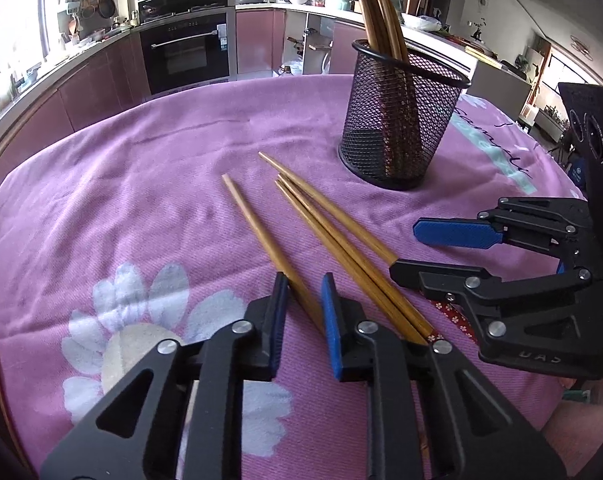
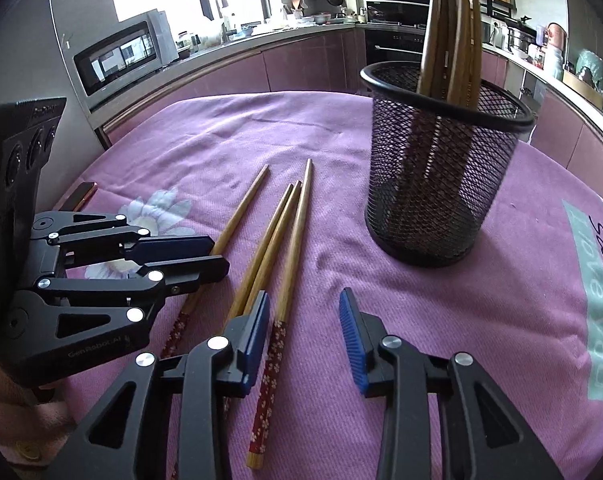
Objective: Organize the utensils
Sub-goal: 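Close the left tool on another bamboo chopstick, then lift the chopstick upright with the left tool over the mesh cup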
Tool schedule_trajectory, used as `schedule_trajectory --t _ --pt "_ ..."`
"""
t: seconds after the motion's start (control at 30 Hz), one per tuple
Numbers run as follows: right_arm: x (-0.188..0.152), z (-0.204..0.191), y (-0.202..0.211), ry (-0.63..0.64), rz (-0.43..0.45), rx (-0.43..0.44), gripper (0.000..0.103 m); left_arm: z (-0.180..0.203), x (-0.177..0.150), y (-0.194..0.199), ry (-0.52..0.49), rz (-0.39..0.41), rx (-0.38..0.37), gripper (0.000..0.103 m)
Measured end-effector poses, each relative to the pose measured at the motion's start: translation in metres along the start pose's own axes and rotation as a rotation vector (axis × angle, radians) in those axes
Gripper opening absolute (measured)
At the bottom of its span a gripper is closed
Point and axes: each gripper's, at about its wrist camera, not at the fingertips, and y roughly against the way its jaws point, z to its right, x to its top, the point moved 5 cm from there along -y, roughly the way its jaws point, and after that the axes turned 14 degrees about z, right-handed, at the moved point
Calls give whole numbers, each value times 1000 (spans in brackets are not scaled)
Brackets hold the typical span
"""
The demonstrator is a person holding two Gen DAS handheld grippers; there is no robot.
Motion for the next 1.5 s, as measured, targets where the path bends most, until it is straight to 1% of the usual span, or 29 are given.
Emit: schedule_trajectory --t 0.07,0.13,0.2,0.43,0.53,0.57,0.63,0.7,0.8,0.9,1.1,1.5 --pt "2 -1 -3 5 -2 1 30 -2 0 0 6 1 -3 15" --pt "4 -2 -6 14 -3 2 28 -3 1 0 12 1 0 16" --pt "7 -4 -10 24 -5 2 27 -6 2 0 28 1 13 23" --pt "17 -7 -25 51 -11 -3 25 -9 4 -4 34 2 35 23" --pt "20 -7 -29 54 -11 -6 22 -9 6 -7 34 3 43 23" --pt "21 -7 -29 53 -11 -7 20 -8 6 -8 37 4 46 22" --pt "21 -5 -29 45 -11 -6 15 -9 7 -9 47 7 58 18" --pt "21 -4 -29 35 -8 -2 7 -10 7 -9 67 12 61 14" --pt "21 -3 -28 23 -4 -2 5 -11 7 -10 87 18 63 11" --pt "20 -1 -24 2 2 2 5 -12 7 -9 111 23 62 9" --pt "20 3 -14 -25 19 14 5 -12 7 -5 125 28 51 8" --pt "30 8 26 -66 108 60 5 -5 20 21 133 90 12 8"
